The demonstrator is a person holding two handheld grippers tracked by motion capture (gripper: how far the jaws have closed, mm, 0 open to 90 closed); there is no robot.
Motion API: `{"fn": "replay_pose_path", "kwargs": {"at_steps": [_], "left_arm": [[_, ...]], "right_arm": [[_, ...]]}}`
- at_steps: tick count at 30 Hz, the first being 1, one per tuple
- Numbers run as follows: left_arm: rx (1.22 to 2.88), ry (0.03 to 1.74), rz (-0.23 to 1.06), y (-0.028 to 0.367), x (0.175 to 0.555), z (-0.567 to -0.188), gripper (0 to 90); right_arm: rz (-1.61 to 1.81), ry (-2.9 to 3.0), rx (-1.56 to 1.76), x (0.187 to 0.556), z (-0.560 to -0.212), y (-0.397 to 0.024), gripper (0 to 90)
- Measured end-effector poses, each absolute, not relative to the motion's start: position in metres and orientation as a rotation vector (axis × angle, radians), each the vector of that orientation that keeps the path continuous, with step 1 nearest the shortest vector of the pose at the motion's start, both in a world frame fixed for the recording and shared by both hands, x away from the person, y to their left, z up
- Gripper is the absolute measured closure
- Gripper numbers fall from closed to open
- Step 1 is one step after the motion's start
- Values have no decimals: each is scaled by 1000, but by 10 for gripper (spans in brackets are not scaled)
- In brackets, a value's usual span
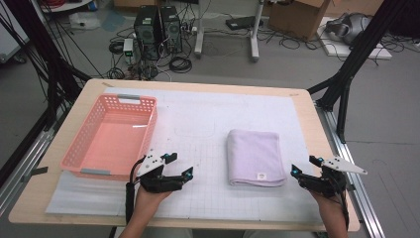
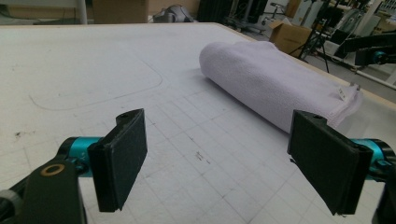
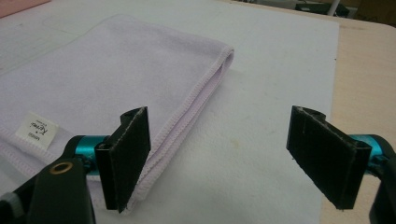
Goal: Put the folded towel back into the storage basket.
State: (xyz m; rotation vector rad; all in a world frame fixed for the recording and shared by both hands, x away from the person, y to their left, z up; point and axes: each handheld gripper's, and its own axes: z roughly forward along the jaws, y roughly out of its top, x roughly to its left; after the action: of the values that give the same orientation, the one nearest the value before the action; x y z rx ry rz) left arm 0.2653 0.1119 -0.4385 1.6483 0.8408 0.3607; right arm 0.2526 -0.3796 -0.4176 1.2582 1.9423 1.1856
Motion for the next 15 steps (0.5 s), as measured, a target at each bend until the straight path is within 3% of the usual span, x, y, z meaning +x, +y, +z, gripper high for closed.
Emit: {"fn": "replay_pose_path", "kwargs": {"at_steps": [15], "left_arm": [[1700,804,278,88,282,-435,276]], "right_arm": [[1179,1958,1231,248,-417,-381,206]]}}
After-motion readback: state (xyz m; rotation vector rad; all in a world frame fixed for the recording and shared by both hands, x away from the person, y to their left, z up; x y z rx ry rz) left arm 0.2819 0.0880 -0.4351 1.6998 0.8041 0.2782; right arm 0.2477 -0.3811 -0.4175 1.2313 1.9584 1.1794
